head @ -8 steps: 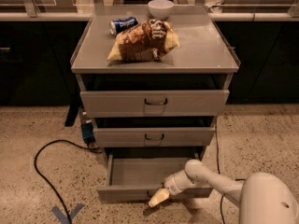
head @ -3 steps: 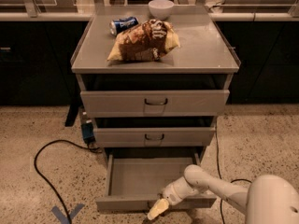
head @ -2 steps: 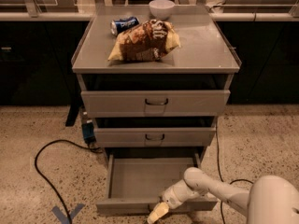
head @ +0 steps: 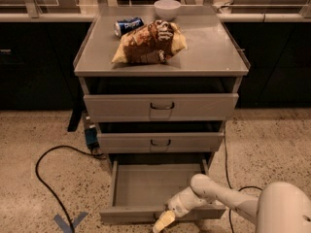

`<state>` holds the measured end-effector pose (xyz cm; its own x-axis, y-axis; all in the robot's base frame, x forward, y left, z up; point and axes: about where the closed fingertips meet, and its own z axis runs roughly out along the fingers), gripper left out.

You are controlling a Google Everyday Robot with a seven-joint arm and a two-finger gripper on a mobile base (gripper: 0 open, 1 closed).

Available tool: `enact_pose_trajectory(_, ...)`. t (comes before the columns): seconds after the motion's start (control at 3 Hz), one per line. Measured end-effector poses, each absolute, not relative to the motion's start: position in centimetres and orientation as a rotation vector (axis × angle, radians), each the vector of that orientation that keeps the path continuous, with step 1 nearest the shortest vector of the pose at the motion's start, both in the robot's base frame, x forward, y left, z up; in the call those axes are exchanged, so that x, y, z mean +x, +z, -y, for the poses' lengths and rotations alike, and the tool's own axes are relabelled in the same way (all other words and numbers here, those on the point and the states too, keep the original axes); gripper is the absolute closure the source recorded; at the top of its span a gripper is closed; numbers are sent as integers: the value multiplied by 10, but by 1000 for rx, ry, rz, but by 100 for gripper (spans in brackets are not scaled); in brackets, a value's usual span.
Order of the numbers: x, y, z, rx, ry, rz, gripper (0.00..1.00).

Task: Open bottom drawer

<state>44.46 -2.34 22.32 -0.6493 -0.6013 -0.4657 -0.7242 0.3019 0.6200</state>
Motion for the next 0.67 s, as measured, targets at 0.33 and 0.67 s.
enact_pose_trajectory(0.33,446,224,23,-1239,1271,-2414,0)
enact_pose_trajectory(0.67,445,224,22,-1234,1282,-2421,0)
